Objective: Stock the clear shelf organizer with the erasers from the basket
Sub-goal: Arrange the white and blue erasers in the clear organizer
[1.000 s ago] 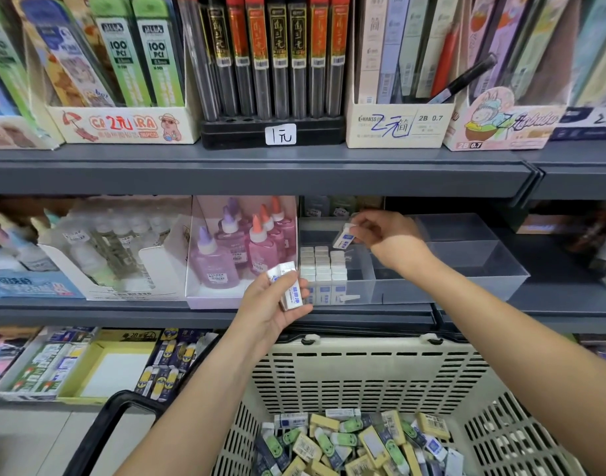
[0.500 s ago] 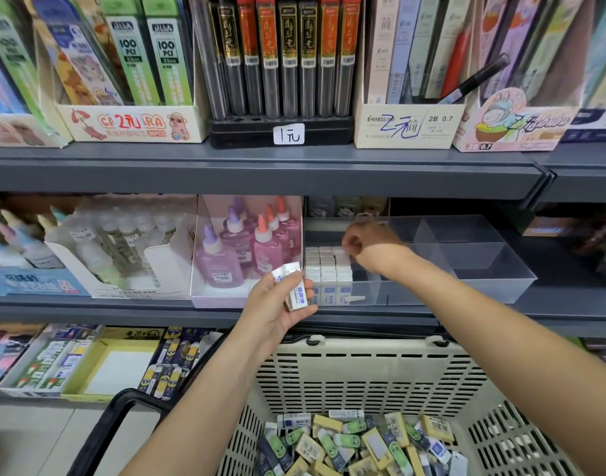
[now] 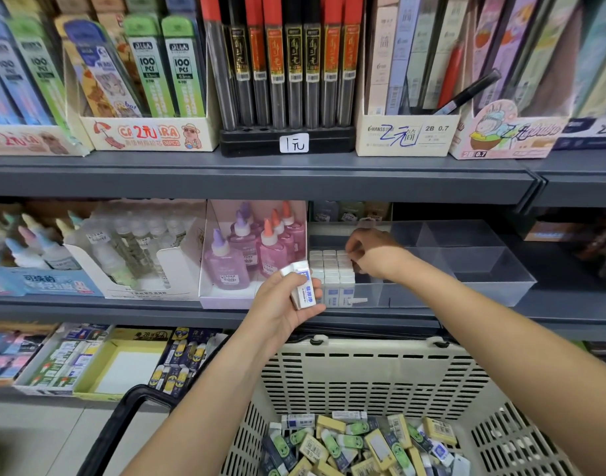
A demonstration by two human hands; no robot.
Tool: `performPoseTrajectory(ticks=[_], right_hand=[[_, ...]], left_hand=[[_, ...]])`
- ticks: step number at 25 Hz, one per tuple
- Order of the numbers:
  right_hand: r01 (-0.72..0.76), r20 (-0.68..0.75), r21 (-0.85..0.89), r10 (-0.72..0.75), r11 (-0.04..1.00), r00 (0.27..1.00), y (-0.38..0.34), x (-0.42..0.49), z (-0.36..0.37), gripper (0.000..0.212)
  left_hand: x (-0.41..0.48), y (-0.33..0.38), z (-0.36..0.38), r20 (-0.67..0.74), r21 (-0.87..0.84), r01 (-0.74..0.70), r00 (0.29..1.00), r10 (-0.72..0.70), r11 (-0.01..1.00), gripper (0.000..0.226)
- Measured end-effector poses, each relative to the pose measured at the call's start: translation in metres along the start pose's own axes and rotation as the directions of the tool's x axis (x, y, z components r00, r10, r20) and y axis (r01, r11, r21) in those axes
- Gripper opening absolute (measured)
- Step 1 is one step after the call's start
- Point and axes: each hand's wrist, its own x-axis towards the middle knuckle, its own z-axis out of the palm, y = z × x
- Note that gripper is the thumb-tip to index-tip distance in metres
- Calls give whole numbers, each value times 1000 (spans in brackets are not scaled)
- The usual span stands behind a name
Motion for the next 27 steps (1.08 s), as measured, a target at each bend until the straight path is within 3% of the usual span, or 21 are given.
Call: performPoseTrajectory(ticks=[3, 5, 9, 12, 15, 18, 21, 24, 27], right_hand=[[20, -39, -4, -20, 1000, 999, 1, -11, -4, 20], [139, -124, 12, -137, 990, 983, -1, -24, -7, 19], [353, -123, 303, -331, 885, 936, -5, -56, -13, 18], [303, -101, 374, -286, 877, 953, 6, -59, -17, 11], [203, -132, 454, -160, 867, 978, 22, -55, -31, 14], [202, -254, 254, -136, 946, 958, 35, -47, -38, 5], [152, -142, -60, -159, 987, 977, 32, -44, -25, 10], [153, -20, -77, -154, 985, 988, 26, -43, -9, 11], [173, -7, -118, -175, 978, 984, 26, -41, 0, 21]], left_hand=[[-4, 2, 5, 52, -8, -3, 999, 4, 1000, 20], [-6, 3, 9, 90, 26, -6, 996, 4, 1000, 20], [-9, -2, 20, 148, 136, 3, 989, -24, 991, 17], [-9, -10, 30, 125, 191, -7, 992, -17, 982, 11], [-6, -11, 30, -12, 144, -48, 999, 50, 988, 9], [-4, -10, 18, -51, 281, -157, 983, 178, 947, 11], [-1, -11, 9, -45, 396, -240, 959, 280, 886, 19], [1, -14, 5, -42, 410, -240, 959, 282, 880, 22], [2, -16, 1, -39, 404, -208, 969, 244, 891, 21]])
